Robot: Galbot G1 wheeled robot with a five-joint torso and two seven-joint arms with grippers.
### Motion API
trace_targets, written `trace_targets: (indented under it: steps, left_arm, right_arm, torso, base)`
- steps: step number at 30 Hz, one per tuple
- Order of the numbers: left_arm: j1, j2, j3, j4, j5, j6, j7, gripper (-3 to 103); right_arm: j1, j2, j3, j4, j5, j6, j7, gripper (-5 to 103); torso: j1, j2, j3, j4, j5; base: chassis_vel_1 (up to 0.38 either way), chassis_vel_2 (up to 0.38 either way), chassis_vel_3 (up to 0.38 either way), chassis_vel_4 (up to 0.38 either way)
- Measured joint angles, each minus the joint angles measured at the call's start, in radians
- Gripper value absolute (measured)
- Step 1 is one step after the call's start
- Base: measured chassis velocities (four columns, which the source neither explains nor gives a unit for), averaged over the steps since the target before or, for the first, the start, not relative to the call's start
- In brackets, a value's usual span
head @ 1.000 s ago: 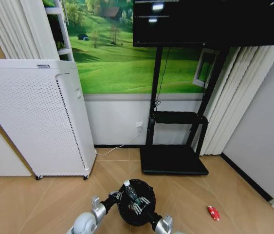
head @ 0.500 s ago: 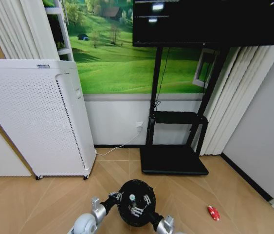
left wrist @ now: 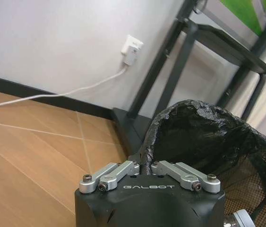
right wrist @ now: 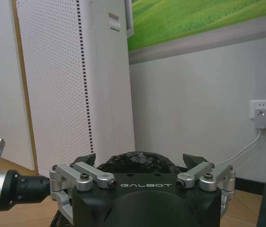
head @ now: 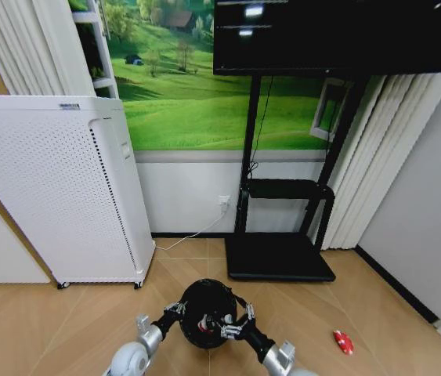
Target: Pick up the trash bin and place the garbage on the floor into it.
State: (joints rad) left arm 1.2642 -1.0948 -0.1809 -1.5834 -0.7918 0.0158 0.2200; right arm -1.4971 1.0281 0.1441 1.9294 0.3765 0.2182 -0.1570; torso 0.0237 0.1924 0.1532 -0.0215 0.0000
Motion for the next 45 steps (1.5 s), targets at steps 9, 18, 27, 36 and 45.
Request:
trace_targets:
  steps: [9,18,27,36,45]
  left_arm:
    - [0.1,-0.029,-0.187,-0.059,-0.019,-0.015,-0.045,5]
    - [0.187,-0.04,-0.311,-0.128,-0.016,-0.047,-0.089,5]
    - [0.223,-0.07,-0.347,-0.146,-0.008,-0.07,-0.116,5]
    - [0.212,-0.073,-0.355,-0.139,-0.02,-0.075,-0.133,5]
    - [0.21,-0.077,-0.349,-0.131,-0.02,-0.075,-0.134,5]
  right_arm:
    - [-0.039,0.052,0.102,0.041,0.02,-0.024,0.208,100]
    - [-0.053,0.088,0.158,0.029,0.018,-0.061,0.265,100]
    - [-0.058,0.125,0.155,0.024,0.004,-0.062,0.277,100]
    - [-0.068,0.139,0.155,0.014,-0.008,-0.041,0.288,100]
    - [-0.045,0.142,0.151,-0.033,-0.036,-0.042,0.359,100]
  torso:
    - [0.0,0.0,0.0,0.0,-0.0002]
    - [0.0,0.0,0.0,0.0,-0.0001]
    - [0.0,0.0,0.0,0.0,0.0001]
    - [0.0,0.0,0.0,-0.0003,0.0003]
    - [0.0,0.0,0.0,-0.0004,0.0002]
  base:
    - [0.0,0.0,0.0,0.0]
    - [0.0,0.0,0.0,0.0]
    - [-0.066,-0.066,0.081,0.072]
    - [-0.205,-0.218,0.21,0.209]
    - [-0.123,-0.133,0.137,0.114]
